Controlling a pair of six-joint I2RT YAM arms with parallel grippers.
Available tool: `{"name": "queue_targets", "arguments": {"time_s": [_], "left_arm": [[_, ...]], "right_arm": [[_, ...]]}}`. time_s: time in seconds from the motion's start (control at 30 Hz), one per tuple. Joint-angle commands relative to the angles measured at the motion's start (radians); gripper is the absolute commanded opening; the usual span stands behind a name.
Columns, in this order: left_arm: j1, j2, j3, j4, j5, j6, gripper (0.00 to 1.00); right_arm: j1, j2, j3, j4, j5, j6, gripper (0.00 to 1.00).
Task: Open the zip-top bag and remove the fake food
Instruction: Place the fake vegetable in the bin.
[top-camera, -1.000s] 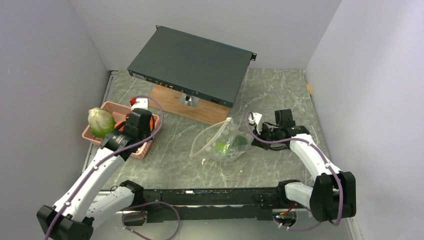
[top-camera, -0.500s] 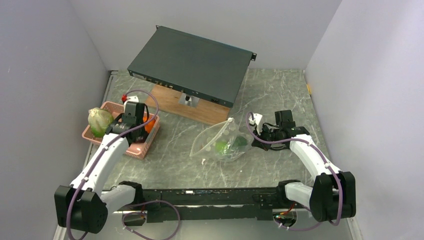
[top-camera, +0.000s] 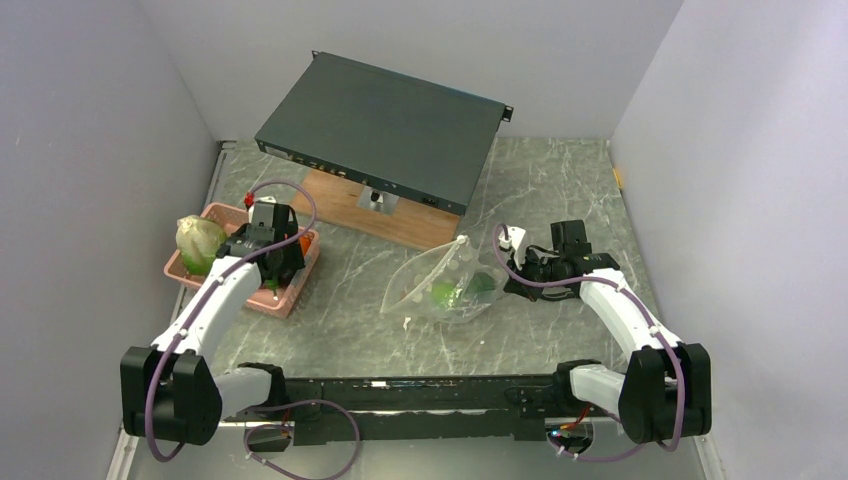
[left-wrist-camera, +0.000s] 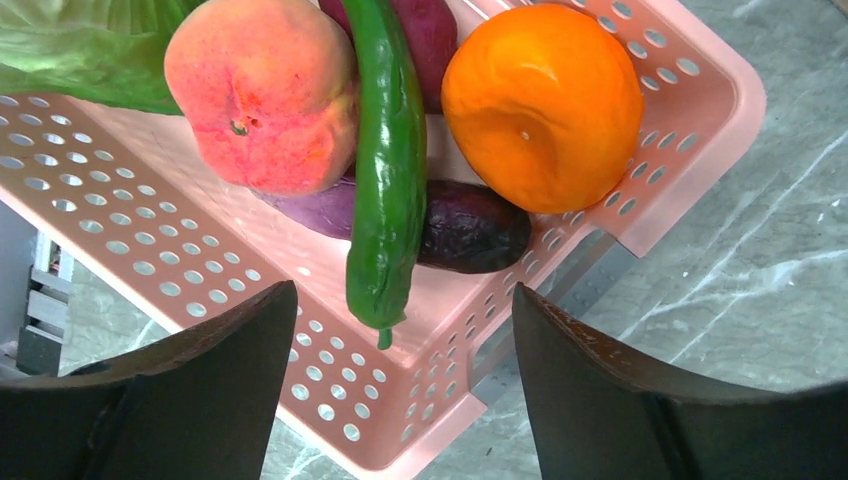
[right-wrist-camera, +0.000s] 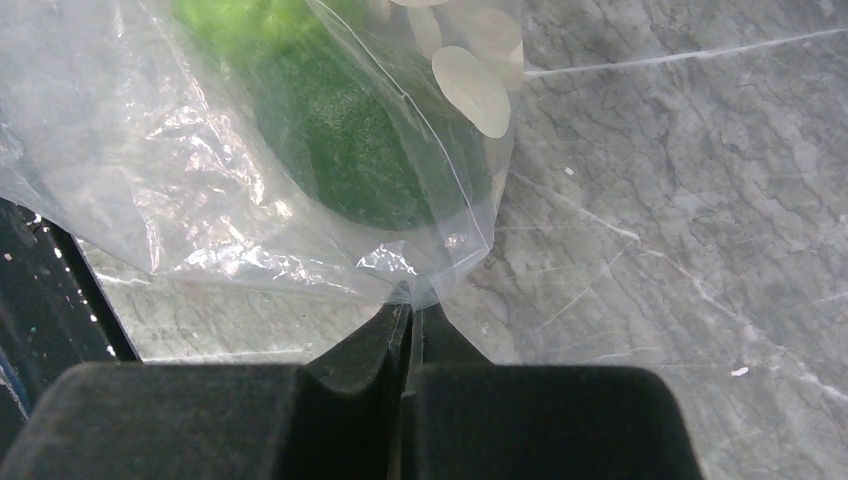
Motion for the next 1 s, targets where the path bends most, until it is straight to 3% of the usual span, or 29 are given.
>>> {"name": "queue_targets", "arguments": {"time_s": [0.0,0.27,0.43,0.6,0.7,0.97], "left_arm": [[0.005,-0.029,0.059,-0.031,0.049,-0.026,0.83],[0.005,-0.182,0.094,-0.062,0.408,0.022,0.87],[0.005,-0.282,0.038,0.033,0.782,0.026,0.91],[-0.024,-0.333,-0.051,0.226,1.097,-0.088,0.83],[-0.098,-0.336,-0.103,0.353,1.124,-0.164,0.81],[-0.307,-0.216,-0.146,0.57,0.994,-0.265,0.69]], "right_arm": [[-0.005,0.002,0.004,0.02,-0.013,0.002,0.0],[-0.006,0.015,0.027,-0.032,-0.056,-0.035,0.0],[-0.004,0.029,0.046,-0.078,-0.105,-0.071,0.0],[-0.005,0.034,0.057,-0.106,-0.125,-0.124,0.0],[-0.003,0.031,0.058,-0.116,-0.131,-0.155,0.0],[0.003,0.014,0.032,-0.112,-0.122,-0.234,0.0]]}}
